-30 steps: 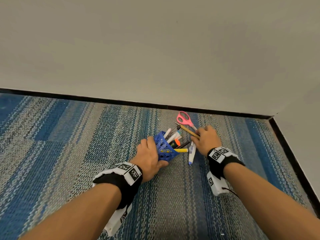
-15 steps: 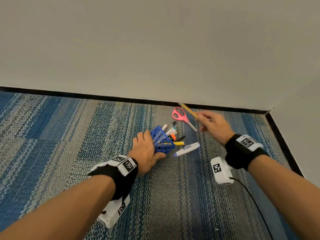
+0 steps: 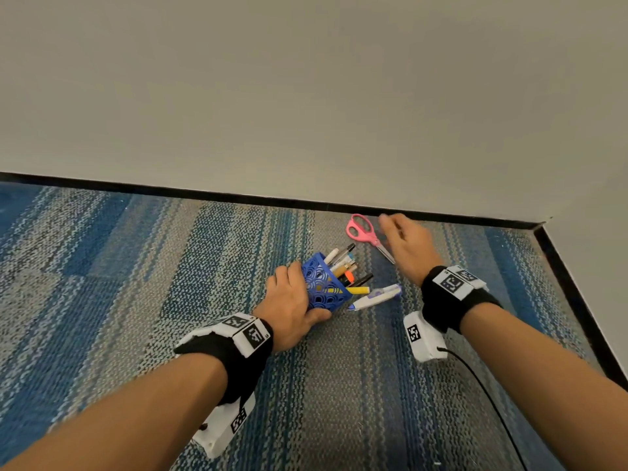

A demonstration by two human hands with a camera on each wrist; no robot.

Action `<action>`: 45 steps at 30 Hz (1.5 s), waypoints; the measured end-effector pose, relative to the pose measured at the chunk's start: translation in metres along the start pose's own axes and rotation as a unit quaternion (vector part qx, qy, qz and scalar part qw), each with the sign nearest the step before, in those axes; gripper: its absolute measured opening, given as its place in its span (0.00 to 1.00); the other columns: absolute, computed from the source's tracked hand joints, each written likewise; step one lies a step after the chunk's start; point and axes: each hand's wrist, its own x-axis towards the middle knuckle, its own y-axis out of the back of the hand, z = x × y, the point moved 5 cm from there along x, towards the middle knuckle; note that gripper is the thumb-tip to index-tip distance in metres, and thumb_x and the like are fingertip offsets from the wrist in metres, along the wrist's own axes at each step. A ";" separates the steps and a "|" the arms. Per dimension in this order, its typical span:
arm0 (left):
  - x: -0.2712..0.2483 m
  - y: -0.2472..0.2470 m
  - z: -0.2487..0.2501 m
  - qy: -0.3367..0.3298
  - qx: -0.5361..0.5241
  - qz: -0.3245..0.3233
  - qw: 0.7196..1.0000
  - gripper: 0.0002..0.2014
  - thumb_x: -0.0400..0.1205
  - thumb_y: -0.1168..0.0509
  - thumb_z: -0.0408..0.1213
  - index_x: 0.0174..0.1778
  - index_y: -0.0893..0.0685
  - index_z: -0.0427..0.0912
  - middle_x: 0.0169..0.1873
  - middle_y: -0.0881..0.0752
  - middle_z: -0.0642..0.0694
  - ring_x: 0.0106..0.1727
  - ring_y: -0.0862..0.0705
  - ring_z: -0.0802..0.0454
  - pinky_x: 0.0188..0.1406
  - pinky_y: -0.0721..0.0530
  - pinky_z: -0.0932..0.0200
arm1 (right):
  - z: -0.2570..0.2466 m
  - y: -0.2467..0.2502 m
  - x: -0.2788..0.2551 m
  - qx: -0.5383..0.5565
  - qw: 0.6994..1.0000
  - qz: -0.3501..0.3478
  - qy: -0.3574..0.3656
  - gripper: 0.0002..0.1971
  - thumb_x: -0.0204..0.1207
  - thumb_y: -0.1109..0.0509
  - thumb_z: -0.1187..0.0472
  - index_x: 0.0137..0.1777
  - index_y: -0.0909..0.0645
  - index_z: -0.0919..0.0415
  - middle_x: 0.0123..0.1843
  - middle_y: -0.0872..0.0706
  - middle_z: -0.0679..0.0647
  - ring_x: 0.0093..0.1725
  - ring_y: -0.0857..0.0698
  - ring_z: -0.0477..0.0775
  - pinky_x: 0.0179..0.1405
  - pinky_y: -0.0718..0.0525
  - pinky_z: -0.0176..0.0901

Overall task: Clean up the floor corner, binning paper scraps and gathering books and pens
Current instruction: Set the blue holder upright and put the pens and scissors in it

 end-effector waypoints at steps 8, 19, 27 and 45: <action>0.001 -0.001 -0.003 0.000 -0.016 0.000 1.000 0.47 0.78 0.34 0.59 0.81 0.49 0.33 0.69 0.36 0.39 0.70 0.34 0.40 0.74 0.34 0.49 | 0.042 -0.036 0.004 -0.228 0.973 -0.026 0.010 0.22 0.76 0.30 0.64 0.70 0.25 0.65 0.59 0.16 0.63 0.59 0.18 0.65 0.61 0.21 0.55; 0.003 -0.003 -0.007 0.009 -0.028 0.010 1.000 0.46 0.77 0.34 0.60 0.79 0.46 0.34 0.66 0.34 0.39 0.67 0.32 0.39 0.70 0.32 0.49 | -0.033 -0.003 -0.033 0.251 0.964 -0.069 -0.048 0.04 0.76 0.29 0.69 0.42 0.17 0.61 0.39 0.11 0.58 0.35 0.14 0.54 0.43 0.11 0.45; -0.010 -0.006 -0.025 -0.026 -0.094 0.020 0.995 0.43 0.78 0.32 0.54 0.80 0.45 0.35 0.68 0.35 0.39 0.72 0.34 0.43 0.76 0.36 0.53 | -0.063 -0.003 -0.064 0.143 0.984 -0.096 0.037 0.18 0.71 0.34 0.35 0.53 0.18 0.44 0.52 0.14 0.45 0.47 0.16 0.45 0.51 0.18 0.43; 0.011 0.036 0.004 -0.102 0.006 -0.057 0.993 0.35 0.75 0.30 0.55 0.69 0.33 0.37 0.63 0.26 0.38 0.64 0.24 0.41 0.68 0.26 0.46 | -0.060 0.065 -0.061 -0.112 0.985 0.034 0.125 0.12 0.85 0.41 0.55 0.62 0.25 0.60 0.44 0.21 0.51 0.35 0.25 0.50 0.36 0.31 0.42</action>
